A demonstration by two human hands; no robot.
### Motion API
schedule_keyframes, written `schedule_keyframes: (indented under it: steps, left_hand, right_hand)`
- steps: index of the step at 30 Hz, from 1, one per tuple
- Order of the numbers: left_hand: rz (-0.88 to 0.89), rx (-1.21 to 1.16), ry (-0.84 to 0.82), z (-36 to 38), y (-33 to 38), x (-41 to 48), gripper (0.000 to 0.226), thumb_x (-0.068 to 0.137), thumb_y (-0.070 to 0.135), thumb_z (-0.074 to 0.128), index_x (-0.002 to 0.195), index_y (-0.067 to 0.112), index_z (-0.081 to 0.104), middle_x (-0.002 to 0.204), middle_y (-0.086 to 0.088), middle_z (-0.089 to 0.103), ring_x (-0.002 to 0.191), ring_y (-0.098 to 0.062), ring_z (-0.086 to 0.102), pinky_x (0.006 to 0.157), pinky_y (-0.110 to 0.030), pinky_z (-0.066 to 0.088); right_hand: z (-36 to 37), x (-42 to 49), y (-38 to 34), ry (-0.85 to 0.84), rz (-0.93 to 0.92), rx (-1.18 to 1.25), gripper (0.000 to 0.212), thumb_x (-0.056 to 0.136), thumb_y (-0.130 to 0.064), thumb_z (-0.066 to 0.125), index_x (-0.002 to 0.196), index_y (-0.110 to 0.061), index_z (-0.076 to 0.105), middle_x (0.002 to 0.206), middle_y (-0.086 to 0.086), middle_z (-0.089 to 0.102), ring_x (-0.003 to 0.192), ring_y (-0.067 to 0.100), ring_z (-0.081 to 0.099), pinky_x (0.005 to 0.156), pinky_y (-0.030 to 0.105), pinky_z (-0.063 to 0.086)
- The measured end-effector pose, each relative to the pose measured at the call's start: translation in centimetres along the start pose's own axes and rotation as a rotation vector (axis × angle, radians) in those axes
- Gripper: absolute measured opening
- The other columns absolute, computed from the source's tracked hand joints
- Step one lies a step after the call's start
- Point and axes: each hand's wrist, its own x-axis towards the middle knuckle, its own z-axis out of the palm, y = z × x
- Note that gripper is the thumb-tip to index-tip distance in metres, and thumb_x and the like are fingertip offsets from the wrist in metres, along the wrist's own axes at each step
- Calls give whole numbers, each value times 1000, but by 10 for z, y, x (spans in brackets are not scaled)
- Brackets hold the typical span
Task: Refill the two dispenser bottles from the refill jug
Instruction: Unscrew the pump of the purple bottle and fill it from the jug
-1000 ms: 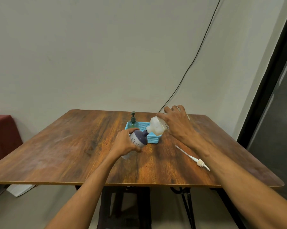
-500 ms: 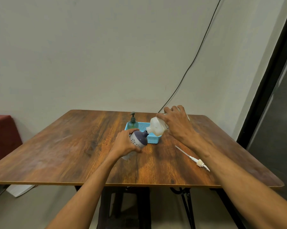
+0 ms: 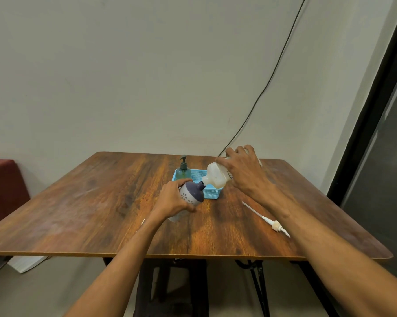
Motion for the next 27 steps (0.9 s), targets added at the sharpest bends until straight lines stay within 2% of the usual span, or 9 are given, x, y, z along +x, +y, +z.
schedule_keyframes:
  steps: [3,15,22,27]
  left_hand:
    - [5,-3,1,0,0,0,81,57,26,94,130,22,58,121,3,64,104,-11,58,91,-28,50]
    - [12,-30,10,-1,-1,0,81,54,25,94,127,20,60,119,2,65,105,-14,61,94,-35,53]
    - [8,-41,15,-1,-2,-1,79,55,25,94,126,21,61,119,3,65,105,-13,61,92,-32,52]
    - [12,-48,25,0,-3,-2,80,55,24,94,127,20,61,117,3,65,101,-12,61,82,-20,46]
  right_hand:
    - [-1,1,0,0,-9,-2,50,87,-22,71,134,-29,55,124,9,58,113,33,55,102,49,35]
    - [-3,5,-1,5,-15,-11,49,89,-21,70,134,-29,54,124,9,59,112,33,55,101,49,35]
    - [-5,8,-1,6,-21,-14,50,86,-21,73,131,-30,56,121,9,59,109,33,56,100,49,36]
    - [-6,8,-2,10,-27,-11,49,85,-14,70,129,-29,57,120,8,59,107,33,55,99,48,35]
